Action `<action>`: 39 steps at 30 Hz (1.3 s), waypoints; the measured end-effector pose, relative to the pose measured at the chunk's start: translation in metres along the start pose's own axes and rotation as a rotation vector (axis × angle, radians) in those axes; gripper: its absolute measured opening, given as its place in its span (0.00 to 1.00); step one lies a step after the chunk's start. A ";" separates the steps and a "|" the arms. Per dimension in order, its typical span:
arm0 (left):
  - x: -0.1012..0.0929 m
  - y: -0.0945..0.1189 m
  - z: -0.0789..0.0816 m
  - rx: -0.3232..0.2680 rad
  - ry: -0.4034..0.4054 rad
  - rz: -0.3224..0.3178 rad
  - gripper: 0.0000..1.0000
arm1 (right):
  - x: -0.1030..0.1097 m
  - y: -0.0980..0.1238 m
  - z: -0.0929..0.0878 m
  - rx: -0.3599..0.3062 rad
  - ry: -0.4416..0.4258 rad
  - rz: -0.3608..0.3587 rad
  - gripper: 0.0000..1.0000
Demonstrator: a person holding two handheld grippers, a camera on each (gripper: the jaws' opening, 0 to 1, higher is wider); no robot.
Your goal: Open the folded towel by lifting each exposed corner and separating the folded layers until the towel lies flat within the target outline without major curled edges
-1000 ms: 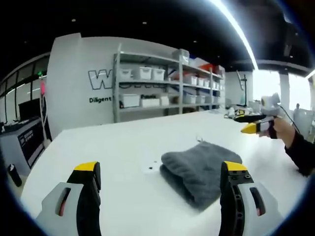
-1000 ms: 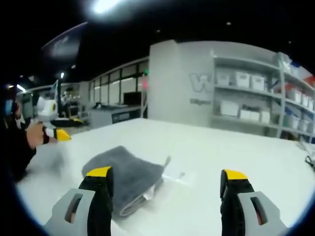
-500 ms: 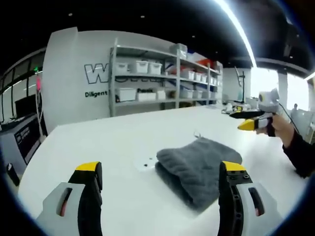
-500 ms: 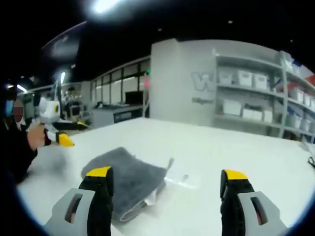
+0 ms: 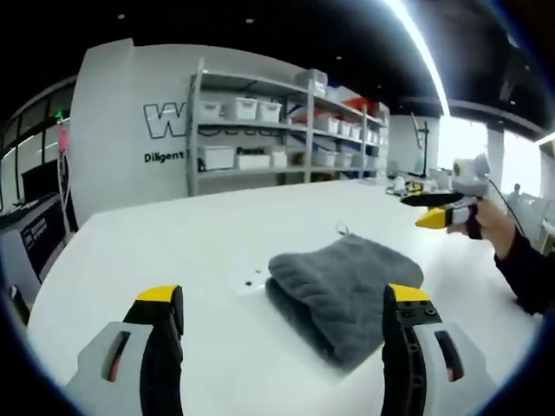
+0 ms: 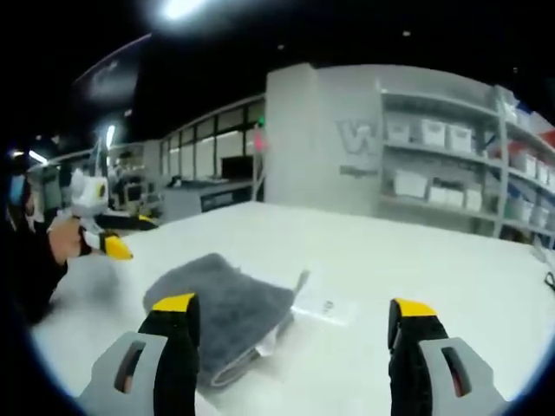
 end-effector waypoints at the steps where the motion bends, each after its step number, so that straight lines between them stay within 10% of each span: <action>1: -0.003 0.000 -0.003 0.008 0.002 -0.005 0.92 | 0.001 -0.001 -0.002 0.006 -0.003 0.006 0.91; 24: -0.012 -0.010 -0.035 0.121 0.061 -0.091 0.83 | 0.015 -0.009 -0.023 0.088 -0.041 0.079 0.97; 39: -0.009 -0.019 -0.039 0.106 0.129 -0.127 0.81 | 0.034 -0.013 -0.036 0.139 -0.052 0.149 0.74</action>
Point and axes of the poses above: the point that each gripper's makers call its tool centre point, and the gripper's own axes: y roughly backward along the fingers, x roughly to its left, z roughly out of its top, the point moved 5 cm from there along y, roughly backward along the fingers, and after that the axes turned 12 degrees about y, right-handed, at the moved point
